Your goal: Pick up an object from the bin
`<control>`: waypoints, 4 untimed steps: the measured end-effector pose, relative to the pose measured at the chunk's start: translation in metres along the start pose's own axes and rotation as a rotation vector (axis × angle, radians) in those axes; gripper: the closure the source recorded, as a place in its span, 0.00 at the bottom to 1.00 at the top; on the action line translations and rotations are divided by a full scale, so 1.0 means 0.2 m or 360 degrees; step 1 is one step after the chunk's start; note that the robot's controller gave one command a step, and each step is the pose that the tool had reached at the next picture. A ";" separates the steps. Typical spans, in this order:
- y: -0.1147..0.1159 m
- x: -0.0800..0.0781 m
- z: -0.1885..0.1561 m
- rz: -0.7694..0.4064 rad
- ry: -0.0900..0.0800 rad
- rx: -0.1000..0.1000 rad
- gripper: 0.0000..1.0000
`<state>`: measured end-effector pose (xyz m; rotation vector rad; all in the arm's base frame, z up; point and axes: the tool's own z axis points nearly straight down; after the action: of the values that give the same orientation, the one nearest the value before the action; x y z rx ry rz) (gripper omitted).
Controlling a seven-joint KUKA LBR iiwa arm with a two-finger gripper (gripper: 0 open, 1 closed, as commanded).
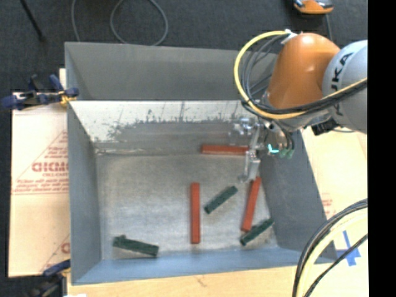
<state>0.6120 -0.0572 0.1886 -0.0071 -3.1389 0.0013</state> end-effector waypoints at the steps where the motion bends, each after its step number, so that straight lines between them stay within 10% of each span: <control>1: -0.04 0.02 0.61 -0.0130 0.0000 0.0001 0.00; 2: 0.06 0.20 0.59 -0.0311 -0.0011 0.0002 0.00; 3: -0.09 0.67 0.57 -0.0399 -0.0047 0.0006 0.00; 4: -0.08 0.68 0.58 -0.0407 -0.0020 0.0003 1.00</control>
Offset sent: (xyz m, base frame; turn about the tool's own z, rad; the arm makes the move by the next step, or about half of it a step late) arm -0.0044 -0.0071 -0.1186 -0.0831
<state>0.4754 -0.0735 0.0726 0.3944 -3.1268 0.0041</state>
